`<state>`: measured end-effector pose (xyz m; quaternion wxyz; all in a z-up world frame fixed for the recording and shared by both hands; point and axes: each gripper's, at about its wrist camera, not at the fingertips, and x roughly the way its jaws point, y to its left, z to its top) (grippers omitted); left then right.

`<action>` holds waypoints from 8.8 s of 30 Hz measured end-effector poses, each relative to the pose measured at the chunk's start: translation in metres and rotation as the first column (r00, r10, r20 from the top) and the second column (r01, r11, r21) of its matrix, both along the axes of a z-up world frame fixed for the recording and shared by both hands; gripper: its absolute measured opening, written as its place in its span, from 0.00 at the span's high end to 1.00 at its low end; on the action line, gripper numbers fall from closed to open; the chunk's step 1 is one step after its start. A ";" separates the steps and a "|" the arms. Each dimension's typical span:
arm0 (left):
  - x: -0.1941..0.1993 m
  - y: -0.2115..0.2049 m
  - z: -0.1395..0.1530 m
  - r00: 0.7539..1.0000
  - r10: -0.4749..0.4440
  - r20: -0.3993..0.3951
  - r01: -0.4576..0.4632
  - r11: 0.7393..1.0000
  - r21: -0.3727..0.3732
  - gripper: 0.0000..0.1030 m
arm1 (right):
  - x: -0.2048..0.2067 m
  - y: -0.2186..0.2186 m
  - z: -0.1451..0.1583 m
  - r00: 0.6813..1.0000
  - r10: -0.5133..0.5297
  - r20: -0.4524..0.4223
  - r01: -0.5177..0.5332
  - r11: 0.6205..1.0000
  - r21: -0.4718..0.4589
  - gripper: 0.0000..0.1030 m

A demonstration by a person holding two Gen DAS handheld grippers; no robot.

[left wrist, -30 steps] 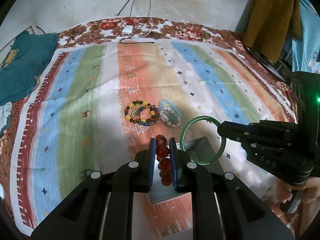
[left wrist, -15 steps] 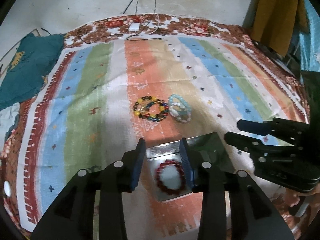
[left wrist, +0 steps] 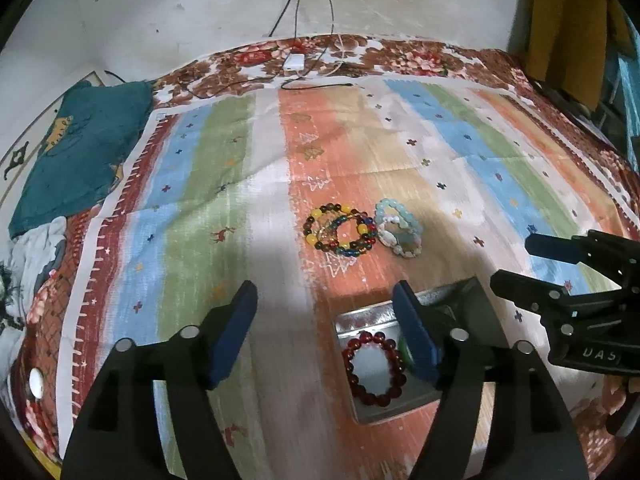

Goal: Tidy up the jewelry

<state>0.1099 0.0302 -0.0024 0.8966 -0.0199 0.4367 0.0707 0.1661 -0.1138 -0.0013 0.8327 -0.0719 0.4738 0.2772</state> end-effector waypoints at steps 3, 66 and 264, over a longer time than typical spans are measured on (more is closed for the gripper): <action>0.003 0.002 0.000 1.000 0.014 0.006 -0.014 1.000 0.008 0.28 | 0.005 0.000 -0.001 1.000 -0.013 -0.004 0.013 1.000 0.000 0.30; 0.114 0.049 -0.070 0.977 0.010 -0.212 -0.061 0.970 -0.237 0.23 | 0.106 0.026 -0.057 0.980 -0.098 -0.172 0.085 0.993 -0.077 0.15; 0.043 0.022 -0.040 0.988 -0.024 -0.153 -0.016 0.967 -0.253 0.60 | 0.018 0.010 0.003 0.999 0.009 -0.052 -0.009 1.000 -0.016 0.42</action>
